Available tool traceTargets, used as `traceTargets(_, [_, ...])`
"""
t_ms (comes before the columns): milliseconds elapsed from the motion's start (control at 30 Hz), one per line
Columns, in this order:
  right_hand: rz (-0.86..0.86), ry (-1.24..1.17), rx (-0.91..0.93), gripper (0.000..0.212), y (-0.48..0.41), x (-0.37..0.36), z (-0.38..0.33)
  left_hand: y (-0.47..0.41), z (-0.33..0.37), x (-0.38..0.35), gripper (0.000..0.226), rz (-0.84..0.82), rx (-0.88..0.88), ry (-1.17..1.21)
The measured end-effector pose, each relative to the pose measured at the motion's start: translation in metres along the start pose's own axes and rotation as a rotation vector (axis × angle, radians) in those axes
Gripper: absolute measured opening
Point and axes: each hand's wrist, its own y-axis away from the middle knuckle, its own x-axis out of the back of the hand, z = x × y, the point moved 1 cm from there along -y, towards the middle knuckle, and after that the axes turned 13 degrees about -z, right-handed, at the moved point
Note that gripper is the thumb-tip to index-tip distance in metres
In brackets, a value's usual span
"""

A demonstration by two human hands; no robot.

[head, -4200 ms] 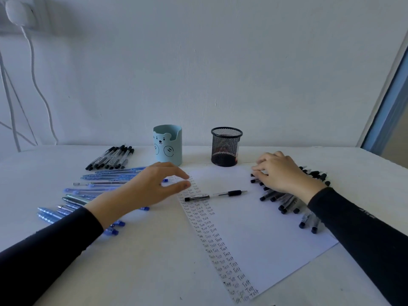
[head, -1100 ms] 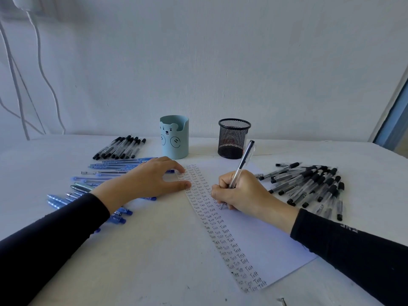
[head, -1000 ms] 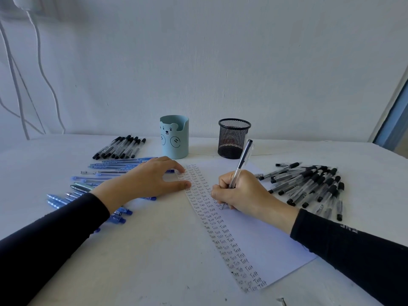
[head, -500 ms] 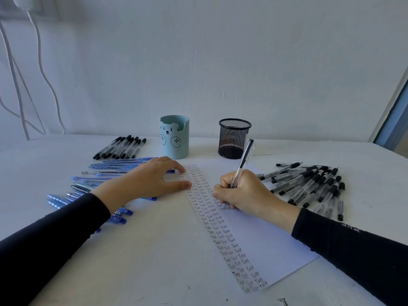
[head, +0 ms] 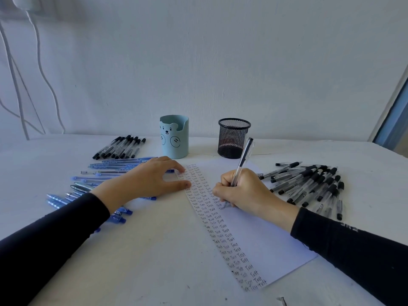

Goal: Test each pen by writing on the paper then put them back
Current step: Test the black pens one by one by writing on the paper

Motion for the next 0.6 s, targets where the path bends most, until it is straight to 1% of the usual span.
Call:
traceTargets(67, [0.015,-0.003,0.010,0.044,-0.001,0.002,0.000,0.000,0.000,0.000,0.071,0.000,0.001,0.000])
traceTargets(200, [0.034,0.047,0.043,0.065,-0.002,0.013,-0.008,0.000,-0.001,-0.001,0.073,0.006,0.002,-0.003])
traceTargets(233, [0.055,0.074,0.047,0.064,-0.001,0.018,-0.011,0.000,-0.002,-0.001,0.074,0.010,0.004,-0.002])
traceTargets(300, [0.081,0.120,0.050,0.049,0.000,0.028,-0.015,0.000,-0.002,-0.001,0.074,0.014,0.004,0.003])
traceTargets(367, [0.053,0.207,0.070,0.032,0.002,0.033,-0.016,0.000,-0.002,-0.001,0.073,0.012,0.003,0.004])
traceTargets(400, [0.052,0.261,0.100,0.028,0.002,0.035,-0.016,0.000,-0.002,-0.001,0.073,0.010,0.003,0.004])
traceTargets(500, [0.106,0.396,0.258,0.020,-0.001,0.041,-0.011,0.001,0.000,-0.001,0.073,0.010,-0.001,0.009])
traceTargets(533, [0.102,0.435,0.300,0.020,-0.002,0.042,-0.009,0.001,0.000,-0.001,0.073,0.010,-0.003,0.010])
traceTargets(600, [0.077,0.487,0.312,0.027,-0.006,0.041,-0.004,0.001,0.000,-0.001,0.072,0.008,-0.005,0.011])
